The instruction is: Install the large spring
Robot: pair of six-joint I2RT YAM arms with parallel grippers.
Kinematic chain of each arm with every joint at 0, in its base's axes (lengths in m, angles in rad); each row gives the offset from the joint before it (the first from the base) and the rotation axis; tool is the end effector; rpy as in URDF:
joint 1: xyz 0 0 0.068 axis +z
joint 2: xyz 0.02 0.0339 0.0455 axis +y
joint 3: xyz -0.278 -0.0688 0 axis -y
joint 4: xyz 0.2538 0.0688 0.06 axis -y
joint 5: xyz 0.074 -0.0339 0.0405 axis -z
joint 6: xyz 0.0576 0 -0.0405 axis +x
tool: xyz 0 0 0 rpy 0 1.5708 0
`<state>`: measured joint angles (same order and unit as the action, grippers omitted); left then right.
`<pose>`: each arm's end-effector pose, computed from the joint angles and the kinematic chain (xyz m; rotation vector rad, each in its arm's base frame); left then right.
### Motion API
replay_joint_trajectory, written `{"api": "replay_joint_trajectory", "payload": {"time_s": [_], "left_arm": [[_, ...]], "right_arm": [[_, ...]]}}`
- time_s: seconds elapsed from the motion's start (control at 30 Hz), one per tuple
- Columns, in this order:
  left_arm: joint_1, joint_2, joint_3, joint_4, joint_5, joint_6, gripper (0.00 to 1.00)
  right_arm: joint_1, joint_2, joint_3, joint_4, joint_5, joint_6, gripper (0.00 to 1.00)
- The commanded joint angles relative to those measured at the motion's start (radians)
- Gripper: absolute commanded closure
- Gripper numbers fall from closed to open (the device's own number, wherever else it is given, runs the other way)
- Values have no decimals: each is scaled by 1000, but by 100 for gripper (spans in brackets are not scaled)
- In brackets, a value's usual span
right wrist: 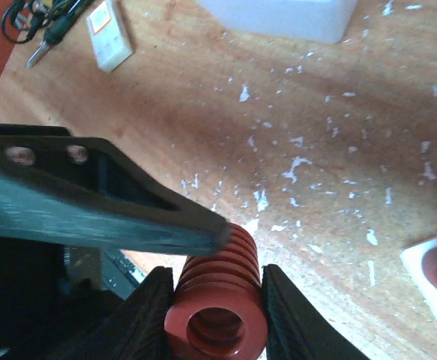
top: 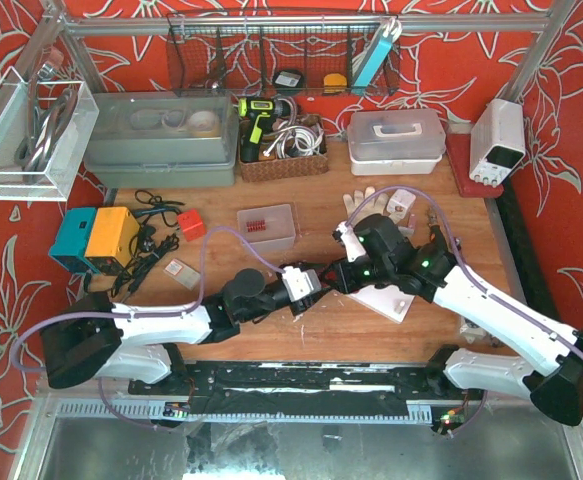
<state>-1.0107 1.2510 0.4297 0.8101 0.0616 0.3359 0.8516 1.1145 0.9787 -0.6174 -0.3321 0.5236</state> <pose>0.1462 -0.2399 0.2310 1.0428 1.2287 -0.5741 0.1511 0.2011 0.3003 -0.5921 2.4570 1.0195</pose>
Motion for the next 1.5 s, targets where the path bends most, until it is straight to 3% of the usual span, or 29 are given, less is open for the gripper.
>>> {"api": "replay_joint_trajectory", "payload": {"time_s": [0.0,0.03,0.07,0.1,0.37,0.57,0.73,1.2,1.47], "left_arm": [[-8,-43,-15,123,-51,-22,37],[-8,-52,-22,125,-59,-30,29],[-8,-61,-29,118,-69,-38,7],[-8,-70,-31,105,-80,-43,1],[-8,-139,-67,2,-267,-113,0],[-8,-109,-132,50,-282,-129,0],[-8,-72,-138,39,-309,-97,0],[-8,-119,-184,69,-244,-88,0],[-8,-148,-187,56,-235,-83,0]], "right_arm": [[2,-54,-12,-2,107,18,100],[1,-62,-10,-9,124,19,100],[0,-74,-7,-21,162,19,100],[-4,-84,2,-37,192,17,100],[-97,-155,47,-275,478,-14,100],[-330,-141,15,-377,481,-32,100],[-437,-112,-2,-384,479,-56,100],[-565,-54,-86,-324,368,-65,100],[-601,-54,-123,-255,400,-58,100]]}}
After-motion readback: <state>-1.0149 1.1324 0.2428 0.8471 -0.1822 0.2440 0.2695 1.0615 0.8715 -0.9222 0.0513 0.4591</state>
